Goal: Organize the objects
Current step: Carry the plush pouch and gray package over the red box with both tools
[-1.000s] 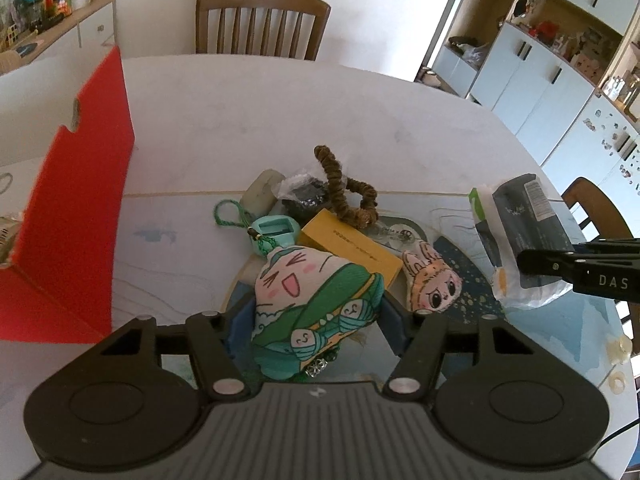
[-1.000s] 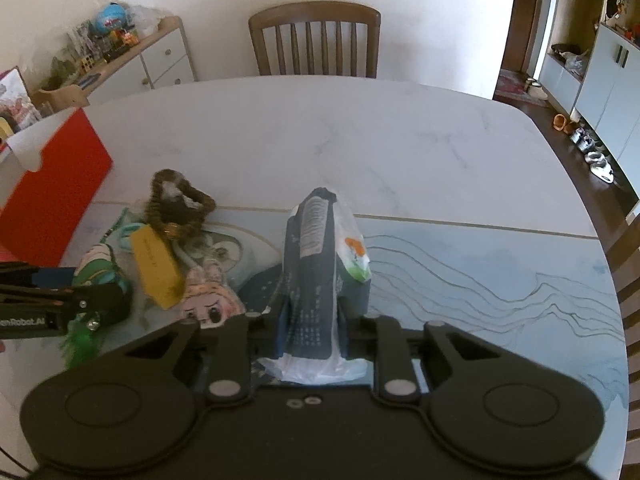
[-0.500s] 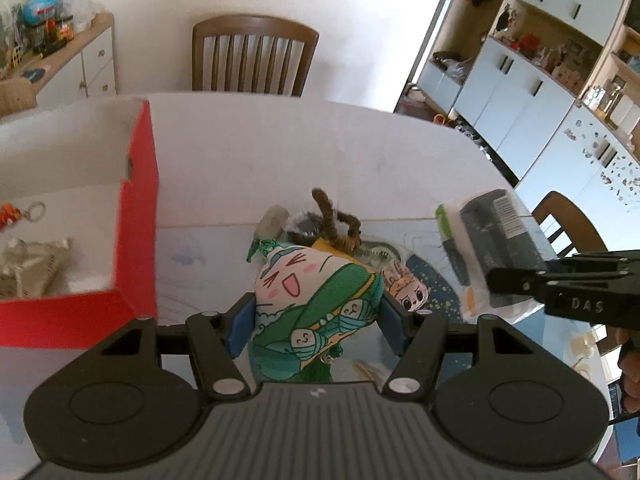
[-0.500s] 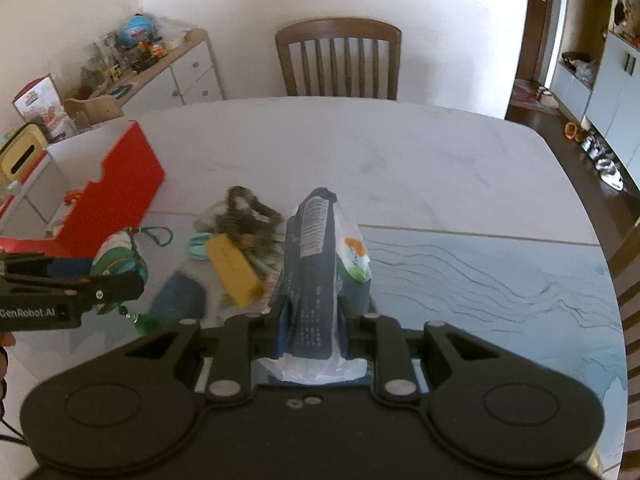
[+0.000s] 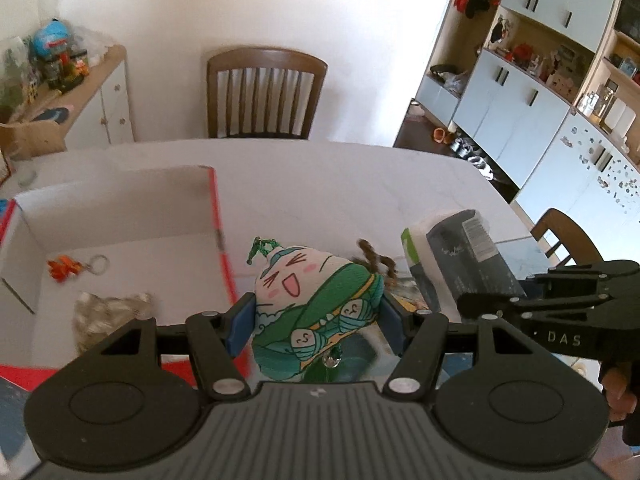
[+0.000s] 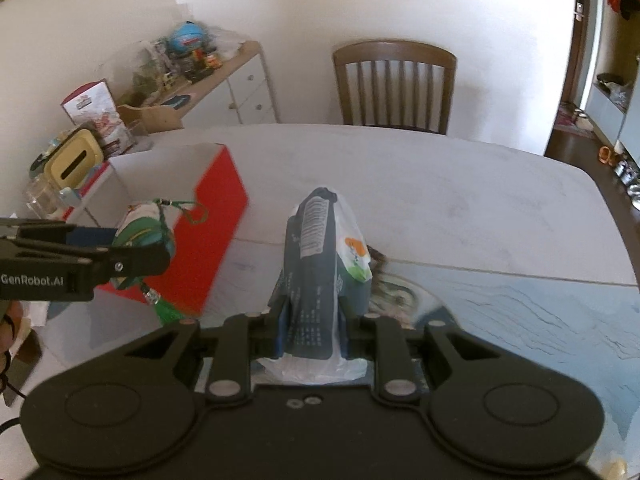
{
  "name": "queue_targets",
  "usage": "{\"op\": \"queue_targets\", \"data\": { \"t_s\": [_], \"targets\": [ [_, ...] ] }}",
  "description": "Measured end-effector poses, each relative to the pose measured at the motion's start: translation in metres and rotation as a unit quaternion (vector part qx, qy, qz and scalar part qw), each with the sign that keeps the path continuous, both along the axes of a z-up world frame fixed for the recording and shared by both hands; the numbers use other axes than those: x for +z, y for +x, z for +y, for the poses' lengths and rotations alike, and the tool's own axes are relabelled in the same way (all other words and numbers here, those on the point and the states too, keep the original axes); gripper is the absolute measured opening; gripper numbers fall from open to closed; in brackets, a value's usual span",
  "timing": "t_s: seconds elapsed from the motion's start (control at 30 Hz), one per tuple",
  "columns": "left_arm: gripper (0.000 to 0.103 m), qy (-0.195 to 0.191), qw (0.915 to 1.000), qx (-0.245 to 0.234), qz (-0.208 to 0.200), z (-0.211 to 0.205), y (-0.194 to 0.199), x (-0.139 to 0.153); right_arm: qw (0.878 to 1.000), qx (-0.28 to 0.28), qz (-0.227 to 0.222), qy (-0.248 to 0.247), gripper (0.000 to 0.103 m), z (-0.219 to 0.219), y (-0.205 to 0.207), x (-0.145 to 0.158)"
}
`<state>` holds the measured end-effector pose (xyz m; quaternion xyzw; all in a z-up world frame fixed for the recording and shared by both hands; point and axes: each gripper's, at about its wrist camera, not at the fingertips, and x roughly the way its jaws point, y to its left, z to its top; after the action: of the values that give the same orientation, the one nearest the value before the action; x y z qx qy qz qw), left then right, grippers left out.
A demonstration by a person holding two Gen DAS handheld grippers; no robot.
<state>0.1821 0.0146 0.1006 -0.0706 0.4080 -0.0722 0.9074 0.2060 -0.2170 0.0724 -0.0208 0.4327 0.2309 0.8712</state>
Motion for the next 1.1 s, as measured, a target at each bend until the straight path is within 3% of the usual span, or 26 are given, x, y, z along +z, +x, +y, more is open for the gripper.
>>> {"op": "queue_targets", "data": {
  "t_s": [0.6,0.77,1.1],
  "targets": [
    [0.064,0.023,0.9963,0.072,-0.039,0.132,0.011,0.03,0.998,0.054,-0.022,0.009,0.024,0.134,0.016,0.019],
    [0.064,0.033,0.9943,0.094,-0.037,0.16,0.017,0.024,0.997,0.069,-0.02,0.007,0.024,0.169,0.025,0.017],
    [0.064,0.036,0.9949,0.095,0.003,0.186,0.042,-0.019,0.995,0.09,0.003,-0.036,0.025,0.227,0.038,-0.014]
  ]
}}
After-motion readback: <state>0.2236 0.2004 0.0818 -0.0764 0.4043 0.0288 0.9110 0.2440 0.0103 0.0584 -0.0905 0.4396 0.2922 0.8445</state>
